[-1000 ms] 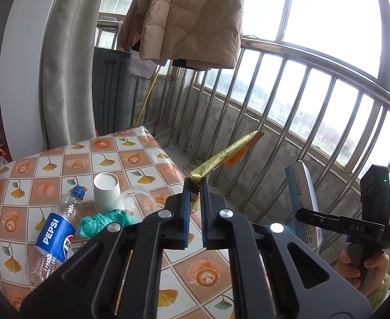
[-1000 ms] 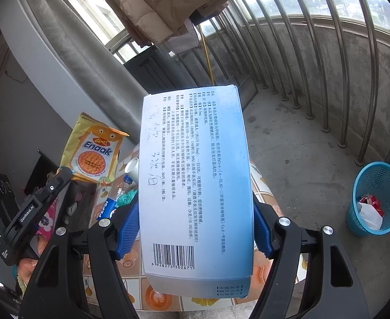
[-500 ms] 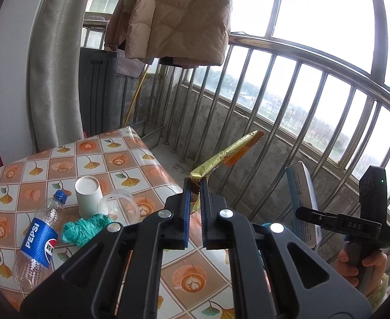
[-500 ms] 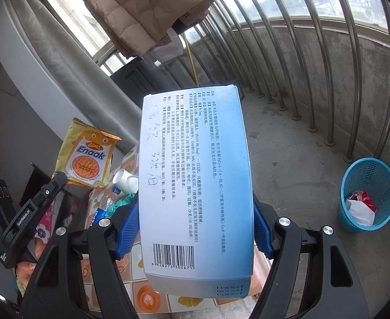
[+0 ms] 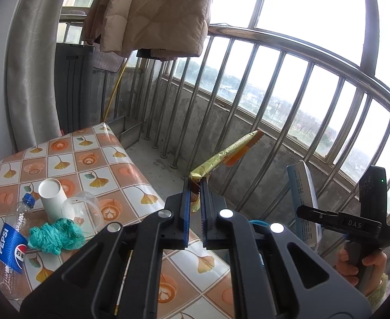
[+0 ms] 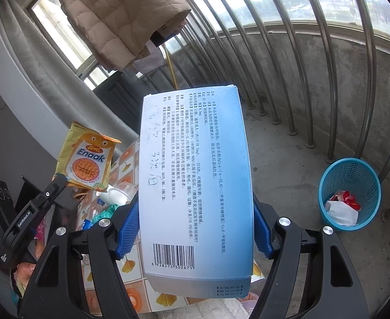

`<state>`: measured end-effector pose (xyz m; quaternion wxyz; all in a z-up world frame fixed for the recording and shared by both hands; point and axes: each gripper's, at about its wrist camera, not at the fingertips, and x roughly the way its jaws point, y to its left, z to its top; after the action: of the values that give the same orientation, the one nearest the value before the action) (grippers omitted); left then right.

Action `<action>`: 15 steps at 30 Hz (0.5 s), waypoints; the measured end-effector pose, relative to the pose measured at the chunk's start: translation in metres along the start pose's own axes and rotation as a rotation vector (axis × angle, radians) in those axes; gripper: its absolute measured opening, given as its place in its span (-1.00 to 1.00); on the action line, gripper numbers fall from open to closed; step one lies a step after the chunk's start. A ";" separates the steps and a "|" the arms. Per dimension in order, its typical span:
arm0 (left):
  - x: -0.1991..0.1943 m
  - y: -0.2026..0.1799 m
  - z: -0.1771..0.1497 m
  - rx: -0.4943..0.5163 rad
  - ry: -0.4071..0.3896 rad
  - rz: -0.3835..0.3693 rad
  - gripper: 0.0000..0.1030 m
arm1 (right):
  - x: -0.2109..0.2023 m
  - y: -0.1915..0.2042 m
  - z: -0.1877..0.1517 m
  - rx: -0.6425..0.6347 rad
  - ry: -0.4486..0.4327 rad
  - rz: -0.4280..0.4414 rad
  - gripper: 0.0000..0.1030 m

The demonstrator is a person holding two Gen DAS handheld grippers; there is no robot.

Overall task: Collect trash
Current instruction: 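Lift the wrapper and box and carry both toward the blue wastebasket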

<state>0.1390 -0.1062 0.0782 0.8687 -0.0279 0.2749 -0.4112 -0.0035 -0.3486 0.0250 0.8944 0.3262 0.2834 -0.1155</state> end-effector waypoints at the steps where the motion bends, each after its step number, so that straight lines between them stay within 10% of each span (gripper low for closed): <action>1: 0.004 -0.004 0.000 0.002 0.006 -0.007 -0.91 | -0.002 -0.005 0.001 0.008 -0.005 -0.006 0.35; 15: 0.059 -0.047 -0.009 0.031 0.087 -0.084 -0.91 | -0.026 -0.081 0.006 0.127 -0.042 -0.088 0.35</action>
<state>0.1315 -0.1784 0.0568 0.8383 -0.0083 0.3046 -0.4522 -0.0542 -0.4136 0.0018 0.8716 0.3670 0.2708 -0.1795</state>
